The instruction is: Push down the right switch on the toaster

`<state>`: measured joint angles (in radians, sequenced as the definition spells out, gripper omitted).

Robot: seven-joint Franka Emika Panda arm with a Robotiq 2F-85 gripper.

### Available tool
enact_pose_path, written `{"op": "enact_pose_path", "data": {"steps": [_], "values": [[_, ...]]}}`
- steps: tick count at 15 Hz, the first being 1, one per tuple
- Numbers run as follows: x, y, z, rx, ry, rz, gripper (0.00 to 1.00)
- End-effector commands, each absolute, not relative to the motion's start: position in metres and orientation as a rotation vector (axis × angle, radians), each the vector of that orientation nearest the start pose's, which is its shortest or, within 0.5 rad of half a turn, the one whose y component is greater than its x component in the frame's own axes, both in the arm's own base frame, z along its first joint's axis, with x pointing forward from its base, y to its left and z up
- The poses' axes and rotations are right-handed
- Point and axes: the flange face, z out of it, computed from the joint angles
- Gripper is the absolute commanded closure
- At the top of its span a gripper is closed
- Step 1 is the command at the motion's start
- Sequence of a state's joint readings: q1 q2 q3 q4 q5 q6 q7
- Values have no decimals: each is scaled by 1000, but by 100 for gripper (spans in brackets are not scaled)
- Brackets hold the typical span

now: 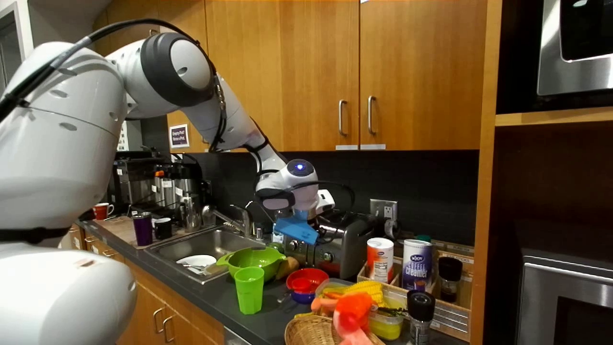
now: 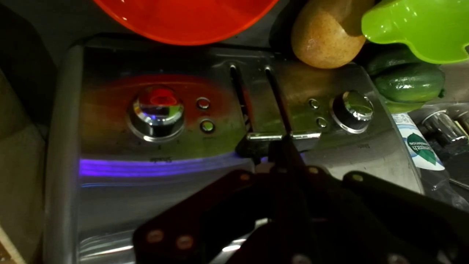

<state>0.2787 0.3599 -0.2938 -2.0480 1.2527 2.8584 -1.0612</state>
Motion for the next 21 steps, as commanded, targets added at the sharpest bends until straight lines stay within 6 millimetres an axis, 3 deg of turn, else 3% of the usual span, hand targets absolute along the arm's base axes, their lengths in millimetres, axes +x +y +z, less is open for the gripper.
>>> {"op": "enact_pose_path", "data": {"steps": [1, 12, 21], "values": [[612, -55, 298, -2764, 64, -937, 100], [614, -60, 262, -2777, 97, -854, 100], [618, -70, 243, -2711, 179, -853, 100]]}}
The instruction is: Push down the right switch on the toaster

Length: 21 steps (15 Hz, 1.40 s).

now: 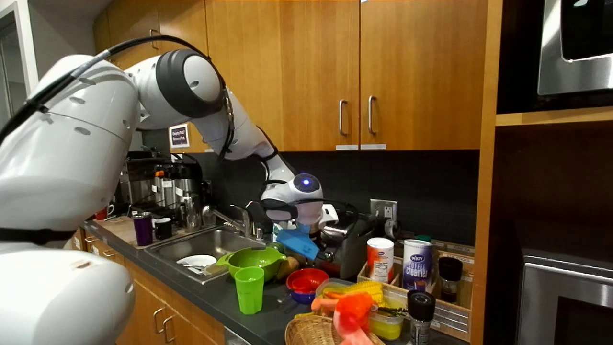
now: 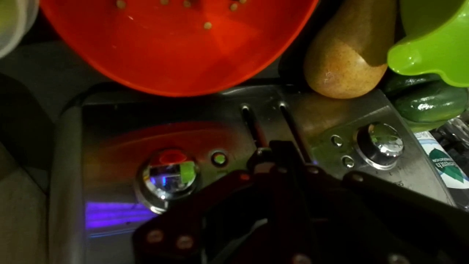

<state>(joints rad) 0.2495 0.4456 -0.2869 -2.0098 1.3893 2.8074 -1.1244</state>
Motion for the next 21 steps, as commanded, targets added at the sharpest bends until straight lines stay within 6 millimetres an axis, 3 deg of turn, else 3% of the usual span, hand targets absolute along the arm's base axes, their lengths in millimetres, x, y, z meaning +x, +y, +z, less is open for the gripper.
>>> {"op": "enact_pose_path", "data": {"steps": [1, 16, 21], "values": [[617, -71, 240, -2699, 187, -844, 100], [616, -78, 197, -2661, 211, -730, 100], [624, -78, 204, -2636, 200, -722, 100]]}}
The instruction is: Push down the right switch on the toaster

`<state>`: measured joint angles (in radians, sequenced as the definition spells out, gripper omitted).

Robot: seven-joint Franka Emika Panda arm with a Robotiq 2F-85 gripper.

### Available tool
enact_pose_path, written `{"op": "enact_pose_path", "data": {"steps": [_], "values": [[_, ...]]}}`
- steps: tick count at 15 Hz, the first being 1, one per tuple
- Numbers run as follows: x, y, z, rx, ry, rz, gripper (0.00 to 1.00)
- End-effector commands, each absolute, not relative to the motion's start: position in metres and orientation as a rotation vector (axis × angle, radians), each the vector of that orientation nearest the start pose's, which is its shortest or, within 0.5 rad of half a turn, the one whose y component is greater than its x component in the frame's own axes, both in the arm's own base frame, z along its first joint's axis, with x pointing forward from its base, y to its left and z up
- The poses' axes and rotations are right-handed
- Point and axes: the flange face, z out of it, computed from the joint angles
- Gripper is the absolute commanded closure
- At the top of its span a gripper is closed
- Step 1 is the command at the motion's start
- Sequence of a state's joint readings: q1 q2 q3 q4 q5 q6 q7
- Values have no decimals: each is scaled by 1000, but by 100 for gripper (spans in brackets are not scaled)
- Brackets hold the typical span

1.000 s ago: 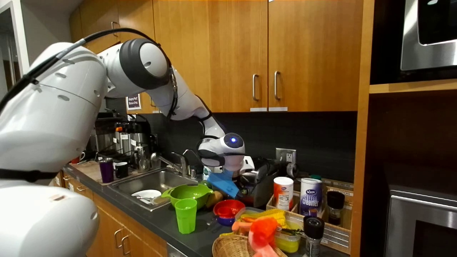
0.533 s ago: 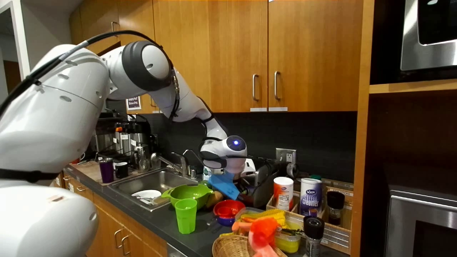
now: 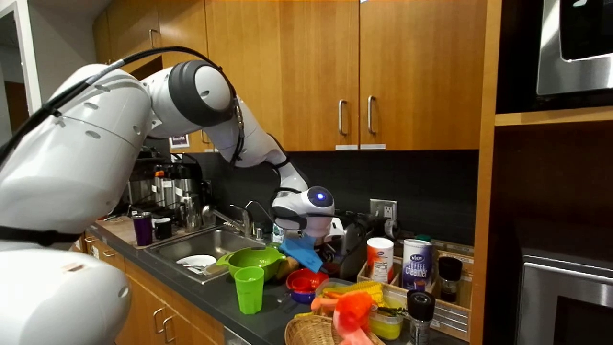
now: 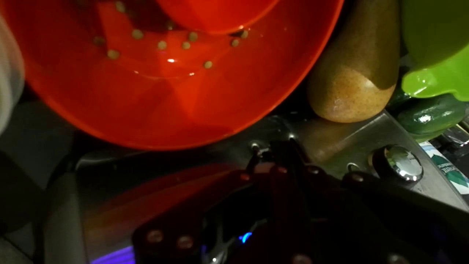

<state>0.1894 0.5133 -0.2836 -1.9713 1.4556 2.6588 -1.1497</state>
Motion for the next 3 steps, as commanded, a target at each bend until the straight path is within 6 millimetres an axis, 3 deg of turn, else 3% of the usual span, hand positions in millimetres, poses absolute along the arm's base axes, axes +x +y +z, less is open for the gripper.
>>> {"op": "enact_pose_path", "data": {"steps": [1, 3], "values": [[625, -78, 205, -2627, 199, -723, 100], [624, -78, 205, -2631, 201, -722, 100]]}}
